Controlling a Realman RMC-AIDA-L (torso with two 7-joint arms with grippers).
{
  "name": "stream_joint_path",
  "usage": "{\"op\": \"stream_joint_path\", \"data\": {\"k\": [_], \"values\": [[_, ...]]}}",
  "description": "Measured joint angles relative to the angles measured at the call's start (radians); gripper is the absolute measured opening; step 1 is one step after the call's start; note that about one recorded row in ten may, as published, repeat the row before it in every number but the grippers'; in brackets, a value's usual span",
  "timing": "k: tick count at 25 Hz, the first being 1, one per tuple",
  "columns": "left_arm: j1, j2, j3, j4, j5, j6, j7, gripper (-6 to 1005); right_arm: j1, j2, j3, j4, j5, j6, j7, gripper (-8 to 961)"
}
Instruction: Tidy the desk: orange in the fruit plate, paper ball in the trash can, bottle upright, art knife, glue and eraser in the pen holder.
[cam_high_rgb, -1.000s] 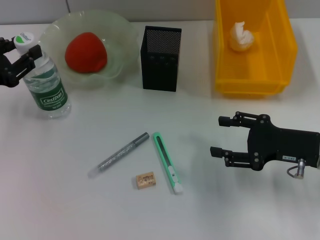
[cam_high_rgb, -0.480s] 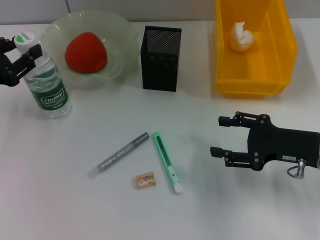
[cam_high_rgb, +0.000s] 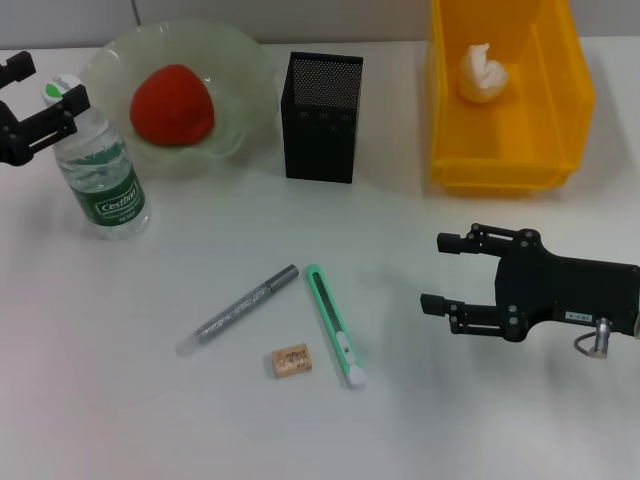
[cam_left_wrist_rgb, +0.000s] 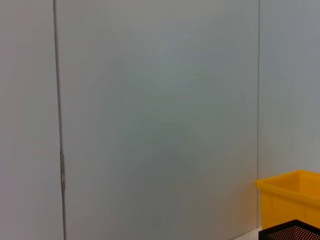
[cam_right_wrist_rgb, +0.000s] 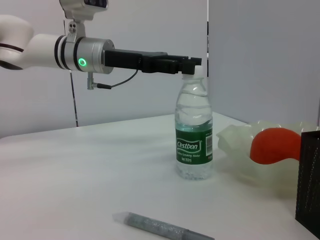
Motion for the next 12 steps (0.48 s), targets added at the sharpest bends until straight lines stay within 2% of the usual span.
{"op": "stream_joint_path", "data": {"k": [1, 6, 12], "values": [[0.000, 0.000, 0.000, 0.000, 0.000, 0.001, 0.000, 731, 0.000, 0.000, 0.000, 0.000, 0.000, 0.000, 0.000, 753], [0.000, 0.000, 0.000, 0.000, -0.004, 0.006, -0.005, 793, 0.000, 0.001, 0.000, 0.000, 0.000, 0.000, 0.000, 754], [0.002, 0.004, 0.000, -0.004, -0.116, 0.094, -0.064, 792, -0.001, 0.002, 0.000, 0.000, 0.002, 0.000, 0.000, 754]]}}
